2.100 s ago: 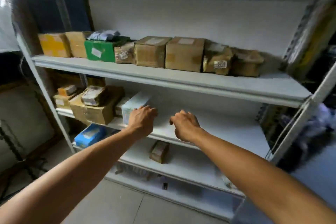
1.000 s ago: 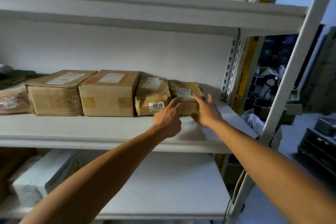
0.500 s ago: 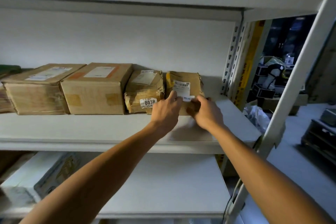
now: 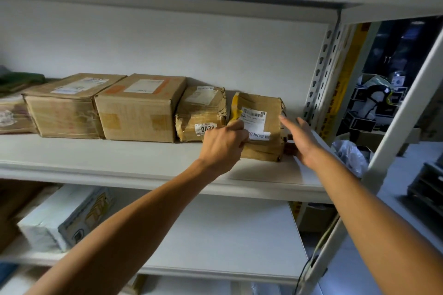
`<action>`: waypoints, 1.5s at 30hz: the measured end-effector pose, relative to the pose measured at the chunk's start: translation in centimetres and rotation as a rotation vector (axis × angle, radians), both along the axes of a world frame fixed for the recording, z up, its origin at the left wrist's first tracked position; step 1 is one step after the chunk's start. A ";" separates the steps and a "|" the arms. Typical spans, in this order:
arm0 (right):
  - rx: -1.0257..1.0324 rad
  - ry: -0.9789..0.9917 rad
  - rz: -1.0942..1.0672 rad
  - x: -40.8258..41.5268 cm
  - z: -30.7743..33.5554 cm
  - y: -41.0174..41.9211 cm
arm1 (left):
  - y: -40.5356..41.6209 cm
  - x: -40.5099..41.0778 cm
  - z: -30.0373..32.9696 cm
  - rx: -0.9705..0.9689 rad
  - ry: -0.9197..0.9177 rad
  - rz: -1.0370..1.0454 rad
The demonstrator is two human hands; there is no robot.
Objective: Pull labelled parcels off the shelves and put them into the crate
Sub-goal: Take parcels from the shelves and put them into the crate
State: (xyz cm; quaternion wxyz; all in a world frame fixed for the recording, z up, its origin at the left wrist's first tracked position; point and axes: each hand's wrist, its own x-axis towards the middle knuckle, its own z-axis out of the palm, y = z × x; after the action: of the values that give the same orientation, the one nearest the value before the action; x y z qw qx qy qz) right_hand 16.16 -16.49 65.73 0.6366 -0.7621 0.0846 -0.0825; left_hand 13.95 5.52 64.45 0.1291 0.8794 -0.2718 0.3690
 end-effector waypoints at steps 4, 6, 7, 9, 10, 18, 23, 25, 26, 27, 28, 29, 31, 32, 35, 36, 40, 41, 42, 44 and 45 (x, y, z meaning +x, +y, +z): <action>0.010 0.086 0.055 0.8 -0.5 0.0 | 0.8 -1.6 -0.7 -0.017 -0.085 -0.032; 0.000 0.083 0.148 0.4 -0.4 0.5 | 1.2 -2.1 -1.0 -0.021 -0.106 -0.056; 0.000 0.060 0.178 0.1 -0.4 0.8 | 1.5 -2.3 -1.1 -0.026 -0.111 -0.070; 0.049 0.034 0.175 -0.7 -0.4 1.3 | 2.0 -2.8 -1.4 -0.051 -0.121 -0.081; 0.100 0.019 0.168 -1.0 -0.6 1.5 | 2.1 -3.3 -1.5 -0.075 -0.131 -0.083; 0.273 -0.142 -0.062 -6.1 -1.1 3.2 | 3.7 -6.8 -1.3 -0.186 -0.131 -0.172; 0.309 -0.211 -0.121 -11.1 -2.1 5.2 | 5.1 -10.4 -2.2 -0.479 0.040 -0.292; 0.310 -0.221 -0.105 -13.1 -2.6 6.1 | 6.0 -11.3 -2.9 -0.724 0.160 -0.293; 0.323 -0.236 -0.094 -14.1 -2.8 6.6 | 6.5 -11.7 -3.1 -0.840 0.289 -0.282; 0.334 -0.251 -0.086 -15.1 -3.0 7.1 | 7.0 -12.1 -3.1 -0.949 0.453 -0.289; 0.335 -0.264 -0.079 -16.0 -3.4 7.7 | 7.5 -12.7 -2.8 -1.017 0.617 -0.311; 0.324 -0.271 -0.068 -16.8 -3.8 8.1 | 8.0 -13.1 -2.6 -1.053 0.776 -0.348; 0.292 -0.276 -0.013 -18.4 -4.7 9.0 | 8.9 -14.4 -2.1 -1.050 0.959 -0.386; 0.279 -0.276 0.020 -19.1 -5.2 9.5 | 9.4 -15.2 -2.2 -1.045 1.008 -0.419; 0.281 -0.233 0.110 -20.8 -6.7 11.1 | 11.1 -17.2 -3.8 -1.086 1.079 -0.495; 0.290 -0.216 0.136 -21.3 -7.1 11.8 | 11.6 -17.9 -4.8 -1.121 1.084 -0.529; 0.313 -0.169 0.208 -23.5 -9.0 14.6 | 13.5 -21.3 -7.4 -1.250 1.095 -0.552; 0.320 -0.154 0.234 -23.9 -9.4 15.4 | 14.1 -22.2 -7.8 -1.264 1.078 -0.533; 0.324 -0.140 0.270 -24.2 -9.9 16.2 | 14.7 -23.0 -8.1 -1.274 1.059 -0.510; 0.330 -0.112 0.343 -24.7 -10.7 17.9 | 16.1 -24.5 -8.9 -1.296 1.033 -0.462; 0.333 -0.097 0.375 -24.9 -11.0 18.9 | 17.0 -25.3 -9.3 -1.305 1.025 -0.444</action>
State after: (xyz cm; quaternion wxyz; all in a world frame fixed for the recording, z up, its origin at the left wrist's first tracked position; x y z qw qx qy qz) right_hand -8.77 2.39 54.76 0.7608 -0.6443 -0.0763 0.0158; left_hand -11.34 22.49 55.15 0.7853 0.6136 -0.0791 -0.0250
